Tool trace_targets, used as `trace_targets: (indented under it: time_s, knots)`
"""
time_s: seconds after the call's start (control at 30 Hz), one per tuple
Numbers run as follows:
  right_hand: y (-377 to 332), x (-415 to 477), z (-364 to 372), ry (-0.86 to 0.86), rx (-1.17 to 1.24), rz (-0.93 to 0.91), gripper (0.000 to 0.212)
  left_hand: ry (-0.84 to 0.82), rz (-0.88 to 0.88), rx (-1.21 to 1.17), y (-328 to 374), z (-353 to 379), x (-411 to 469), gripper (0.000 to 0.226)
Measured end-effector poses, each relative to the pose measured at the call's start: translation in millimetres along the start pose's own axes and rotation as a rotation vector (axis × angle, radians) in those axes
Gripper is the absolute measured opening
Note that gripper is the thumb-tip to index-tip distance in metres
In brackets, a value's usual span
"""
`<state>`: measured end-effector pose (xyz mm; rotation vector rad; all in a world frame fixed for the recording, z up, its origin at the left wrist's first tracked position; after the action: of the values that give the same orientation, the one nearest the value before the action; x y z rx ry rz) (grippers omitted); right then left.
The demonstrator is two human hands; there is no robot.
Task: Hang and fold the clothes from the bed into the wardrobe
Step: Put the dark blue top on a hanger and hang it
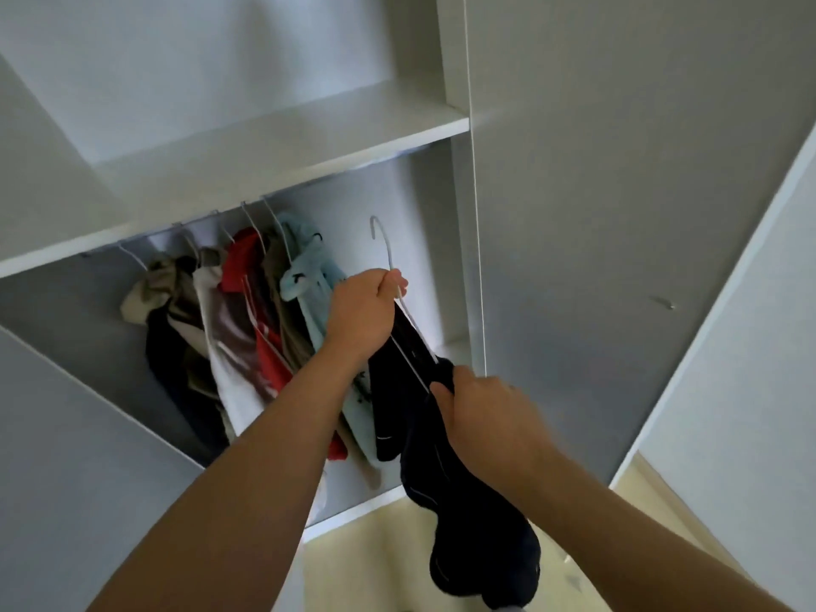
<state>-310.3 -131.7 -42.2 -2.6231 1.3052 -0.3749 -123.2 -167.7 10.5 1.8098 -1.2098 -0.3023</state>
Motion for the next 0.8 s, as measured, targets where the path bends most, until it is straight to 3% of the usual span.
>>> trace_targets:
  time_s: [0.2, 0.5, 0.63, 0.73, 0.8]
  knots:
    - [-29, 114, 33, 0.066, -0.018, -0.067, 0.026, 0.059, -0.071, -0.012, -55, -17, 96, 0.037]
    - [-59, 258, 57, 0.072, -0.019, -0.006, 0.011, -0.161, -0.086, 0.049, -105, -21, 229, 0.014]
    - [-71, 313, 58, 0.092, 0.019, 0.037, 0.014, -0.173, -0.108, 0.049, -123, -25, 277, 0.019]
    - [-82, 341, 62, 0.097, -0.004, 0.022, 0.016, -0.136, -0.119, -0.003, -135, -31, 301, 0.045]
    - [-88, 356, 65, 0.111, -0.027, 0.012, 0.019, -0.131, -0.122, 0.02, -145, -34, 315, 0.045]
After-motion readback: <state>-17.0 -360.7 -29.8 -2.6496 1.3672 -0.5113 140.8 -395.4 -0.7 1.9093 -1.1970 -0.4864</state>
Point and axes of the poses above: each hand's wrist, its own x-axis towards the middle knuckle, its own z-axis out of the palm, y = z × x, the point moved 9 cm from there along x, towards the middle knuckle, and after that the axes turned 8 degrees about -x, right-handed, at the moved point
